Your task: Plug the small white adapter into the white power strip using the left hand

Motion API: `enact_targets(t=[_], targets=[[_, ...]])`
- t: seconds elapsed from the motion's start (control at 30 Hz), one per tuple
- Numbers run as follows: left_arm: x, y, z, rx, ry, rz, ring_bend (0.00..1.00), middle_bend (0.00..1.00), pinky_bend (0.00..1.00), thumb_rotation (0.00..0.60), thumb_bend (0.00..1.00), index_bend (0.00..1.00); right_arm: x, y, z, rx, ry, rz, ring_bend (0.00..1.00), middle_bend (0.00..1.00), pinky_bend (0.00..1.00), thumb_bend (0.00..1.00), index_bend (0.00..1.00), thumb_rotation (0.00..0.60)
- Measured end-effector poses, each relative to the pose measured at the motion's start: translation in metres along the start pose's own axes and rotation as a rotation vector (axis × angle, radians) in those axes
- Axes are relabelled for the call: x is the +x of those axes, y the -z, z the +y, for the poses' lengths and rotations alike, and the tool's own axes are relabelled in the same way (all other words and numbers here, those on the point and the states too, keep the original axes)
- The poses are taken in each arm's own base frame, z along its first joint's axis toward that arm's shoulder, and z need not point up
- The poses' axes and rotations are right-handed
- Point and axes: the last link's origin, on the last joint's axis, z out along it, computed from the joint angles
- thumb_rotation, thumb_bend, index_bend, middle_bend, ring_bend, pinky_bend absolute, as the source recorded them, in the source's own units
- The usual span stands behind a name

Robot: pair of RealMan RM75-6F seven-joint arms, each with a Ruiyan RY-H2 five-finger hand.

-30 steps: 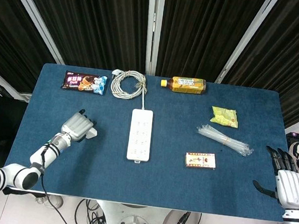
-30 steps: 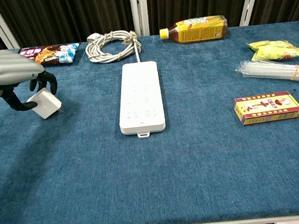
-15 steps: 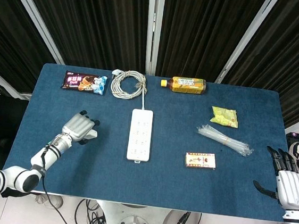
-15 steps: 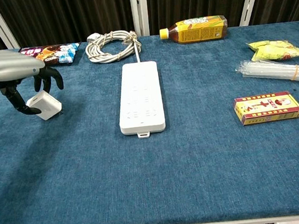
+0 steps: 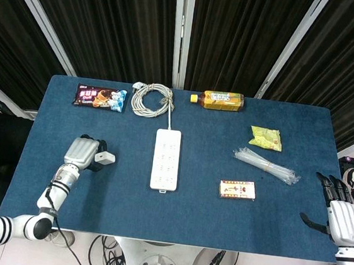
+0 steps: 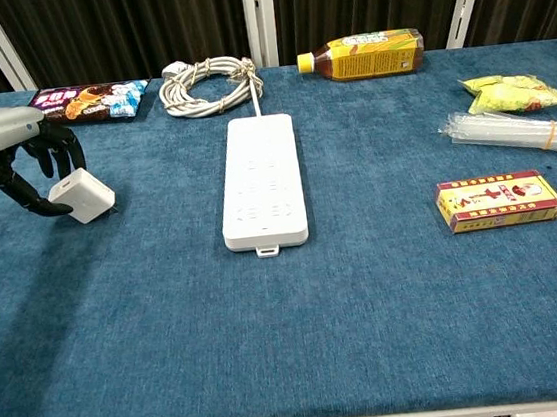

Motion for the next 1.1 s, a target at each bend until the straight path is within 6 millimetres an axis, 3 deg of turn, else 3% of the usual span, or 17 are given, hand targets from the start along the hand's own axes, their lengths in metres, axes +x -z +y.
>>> enact_targets(t=[0.57, 0.77, 0.93, 1.1], targets=[[-0.014, -0.007, 0.004, 0.037, 0.093, 0.039, 0.40, 0.49, 0.29, 0.600, 0.22, 0.45, -0.001, -0.003, 0.001, 0.000, -0.002, -0.005, 0.00, 0.12, 0.00, 0.08, 0.00, 0.600], [-0.014, -0.009, 0.002, 0.045, 0.095, 0.049, 0.47, 0.58, 0.31, 0.600, 0.35, 0.53, -0.001, -0.004, 0.001, -0.002, -0.001, -0.003, 0.00, 0.13, 0.00, 0.08, 0.00, 0.600], [-0.012, -0.011, 0.002, 0.021, 0.092, 0.072, 0.61, 0.71, 0.47, 0.600, 0.49, 0.65, 0.000, -0.003, 0.001, -0.001, -0.001, 0.000, 0.00, 0.13, 0.00, 0.08, 0.00, 0.600], [0.005, -0.014, 0.011, -0.073, 0.042, 0.104, 0.63, 0.74, 0.58, 0.600, 0.52, 0.66, 0.000, -0.001, 0.001, -0.001, -0.001, 0.002, 0.00, 0.13, 0.00, 0.08, 0.00, 0.600]])
